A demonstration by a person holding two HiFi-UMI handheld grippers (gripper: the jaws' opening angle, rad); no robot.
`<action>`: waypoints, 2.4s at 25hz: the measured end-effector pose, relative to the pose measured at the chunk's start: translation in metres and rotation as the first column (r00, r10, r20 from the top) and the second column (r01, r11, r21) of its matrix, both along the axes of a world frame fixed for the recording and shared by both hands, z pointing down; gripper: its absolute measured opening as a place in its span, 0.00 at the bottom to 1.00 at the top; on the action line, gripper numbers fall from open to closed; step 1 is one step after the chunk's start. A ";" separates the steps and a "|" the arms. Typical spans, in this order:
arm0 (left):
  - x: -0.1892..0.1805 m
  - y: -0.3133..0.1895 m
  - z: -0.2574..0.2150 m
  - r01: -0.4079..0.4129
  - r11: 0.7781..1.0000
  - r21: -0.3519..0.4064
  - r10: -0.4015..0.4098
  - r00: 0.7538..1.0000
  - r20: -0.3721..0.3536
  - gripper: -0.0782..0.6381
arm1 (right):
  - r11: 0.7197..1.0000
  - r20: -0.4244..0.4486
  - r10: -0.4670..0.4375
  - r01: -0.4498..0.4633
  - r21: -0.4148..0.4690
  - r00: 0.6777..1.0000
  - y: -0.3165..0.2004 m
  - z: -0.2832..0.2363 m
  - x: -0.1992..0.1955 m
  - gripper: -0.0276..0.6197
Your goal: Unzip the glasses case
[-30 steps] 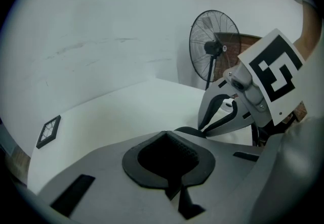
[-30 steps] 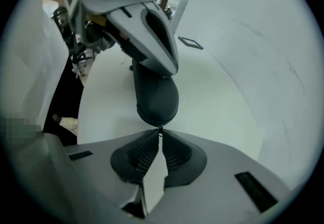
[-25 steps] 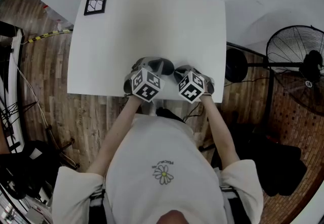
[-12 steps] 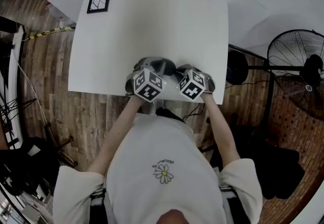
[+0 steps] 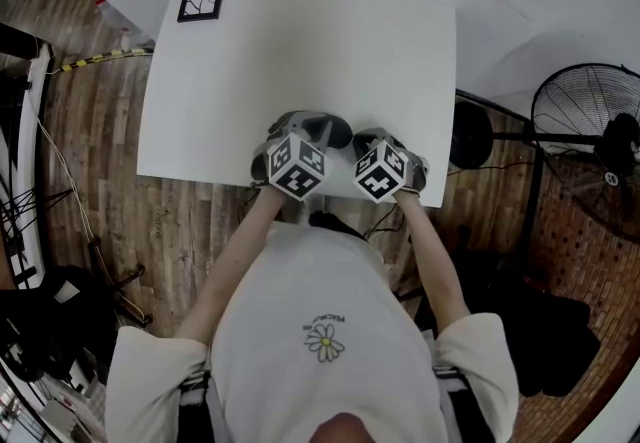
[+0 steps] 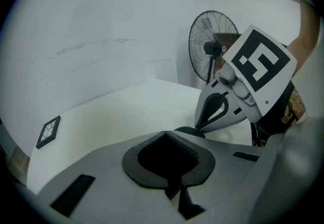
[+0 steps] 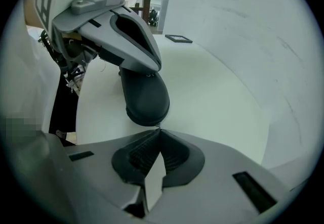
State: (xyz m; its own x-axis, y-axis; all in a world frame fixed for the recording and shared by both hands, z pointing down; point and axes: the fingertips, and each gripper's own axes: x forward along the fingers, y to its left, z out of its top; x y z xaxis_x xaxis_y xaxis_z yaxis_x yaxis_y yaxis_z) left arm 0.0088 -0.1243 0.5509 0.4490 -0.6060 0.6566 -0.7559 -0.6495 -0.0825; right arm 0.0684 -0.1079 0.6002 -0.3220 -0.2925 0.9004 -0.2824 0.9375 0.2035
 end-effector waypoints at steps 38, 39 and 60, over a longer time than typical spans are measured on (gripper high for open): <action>-0.101 0.046 -0.001 0.356 0.934 -0.029 -0.356 0.934 0.020 0.13 | 0.837 -0.020 -0.543 0.543 0.063 0.839 0.017 -0.001 -0.146 0.05; -0.101 0.045 -0.001 0.354 0.935 -0.033 -0.353 0.935 0.014 0.13 | 0.829 -0.024 -0.555 0.555 0.065 0.832 0.012 -0.001 -0.153 0.05; -0.035 0.015 -0.010 0.075 0.997 0.001 -0.075 0.994 0.074 0.13 | 0.998 0.138 0.061 -0.058 -0.024 0.989 0.058 -0.007 -0.078 0.05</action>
State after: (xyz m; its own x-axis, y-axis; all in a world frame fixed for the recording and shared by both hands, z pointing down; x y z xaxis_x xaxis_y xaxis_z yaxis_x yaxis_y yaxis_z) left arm -0.0259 -0.1095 0.5406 0.3527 -0.6346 0.6877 -0.7942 -0.5916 -0.1386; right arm -0.0092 -0.0503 0.5928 -0.4268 -0.2979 0.8539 -0.3623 0.9214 0.1403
